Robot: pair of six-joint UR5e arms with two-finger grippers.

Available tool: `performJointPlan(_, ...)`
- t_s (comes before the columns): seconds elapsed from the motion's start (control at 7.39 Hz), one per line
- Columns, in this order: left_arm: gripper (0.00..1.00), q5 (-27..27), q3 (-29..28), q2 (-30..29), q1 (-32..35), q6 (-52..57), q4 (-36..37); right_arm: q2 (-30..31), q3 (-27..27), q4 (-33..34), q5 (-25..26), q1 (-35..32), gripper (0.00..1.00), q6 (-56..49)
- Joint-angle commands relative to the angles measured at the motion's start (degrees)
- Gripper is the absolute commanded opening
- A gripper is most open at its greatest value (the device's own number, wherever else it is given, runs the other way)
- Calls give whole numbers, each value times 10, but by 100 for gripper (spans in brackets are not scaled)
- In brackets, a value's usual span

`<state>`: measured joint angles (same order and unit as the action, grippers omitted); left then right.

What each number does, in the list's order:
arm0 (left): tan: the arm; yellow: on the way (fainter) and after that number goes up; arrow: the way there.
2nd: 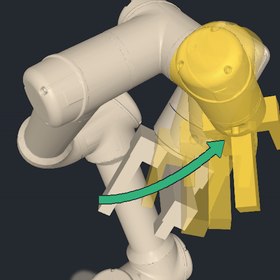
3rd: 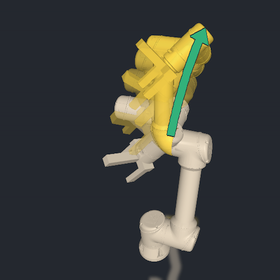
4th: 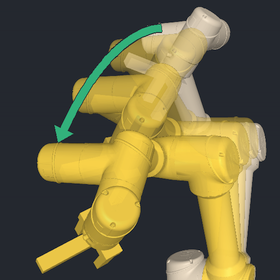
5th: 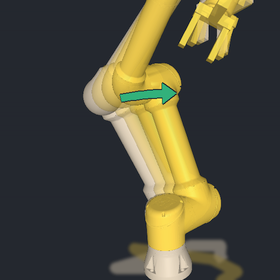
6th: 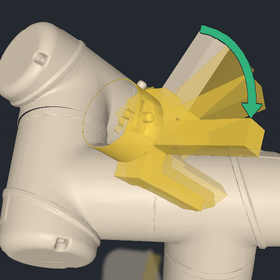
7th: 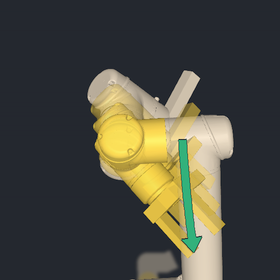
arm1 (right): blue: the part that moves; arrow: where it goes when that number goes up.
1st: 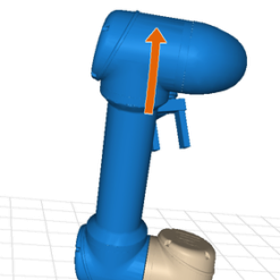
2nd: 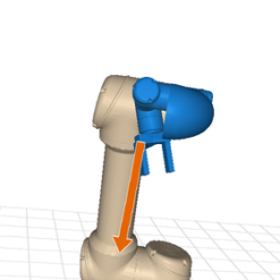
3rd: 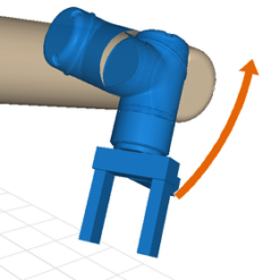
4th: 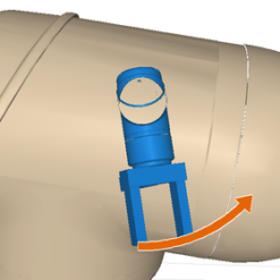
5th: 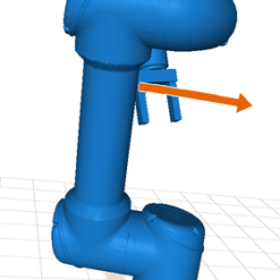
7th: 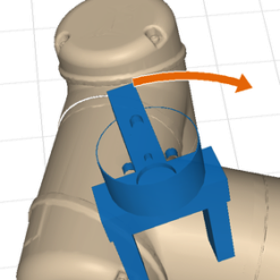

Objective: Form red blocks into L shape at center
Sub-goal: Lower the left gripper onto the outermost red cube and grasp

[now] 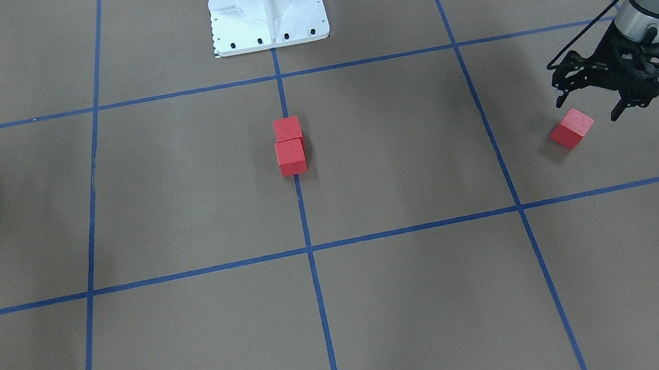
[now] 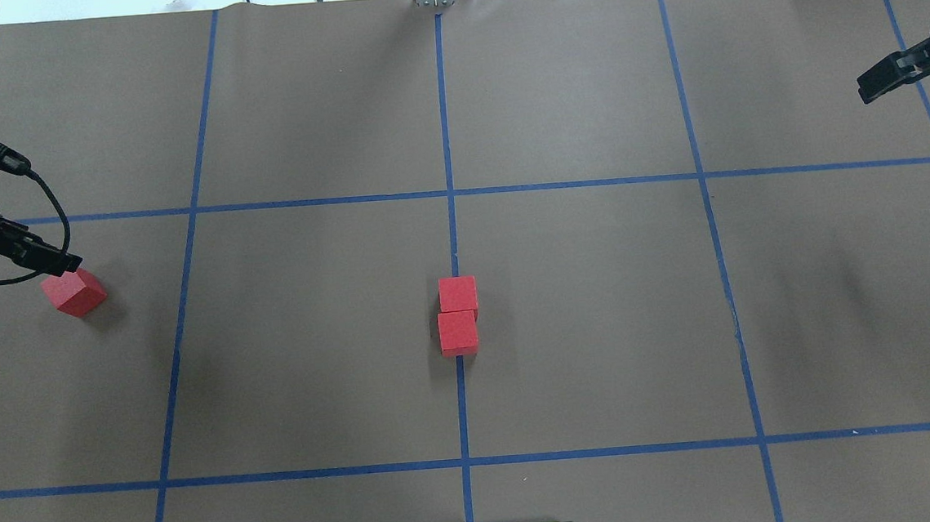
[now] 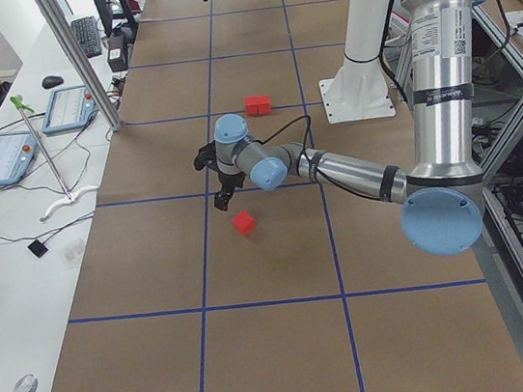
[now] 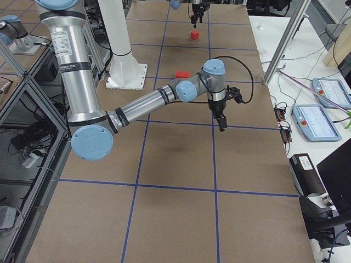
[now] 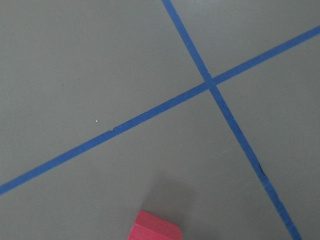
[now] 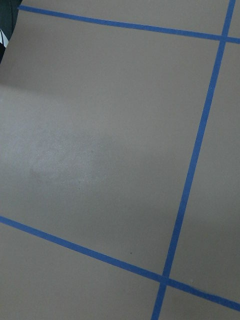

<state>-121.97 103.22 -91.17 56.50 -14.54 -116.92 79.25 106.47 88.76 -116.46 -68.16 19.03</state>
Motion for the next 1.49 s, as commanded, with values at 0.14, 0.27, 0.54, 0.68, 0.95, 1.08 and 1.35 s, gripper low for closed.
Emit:
performJointPlan(0.14,100,-4,-49,6,-9,141,-40,0,0,-3,0,1,100,0)
performJointPlan(0.27,100,-5,-63,6,-9,173,-44,0,0,-3,0,1,100,1)
performJointPlan(0.54,99,-9,-71,6,-12,174,-44,0,-1,-3,0,1,100,1)
performJointPlan(0.68,99,-9,-76,6,-19,170,-44,0,-1,-3,-1,1,100,1)
performJointPlan(0.95,99,-10,-81,4,-28,163,-44,0,-1,-3,-1,1,100,1)
performJointPlan(1.08,99,-10,-81,4,-35,144,-45,0,-2,-3,-1,1,100,1)
performJointPlan(1.35,99,-9,-82,4,-51,134,-44,0,-2,-3,-1,1,100,1)
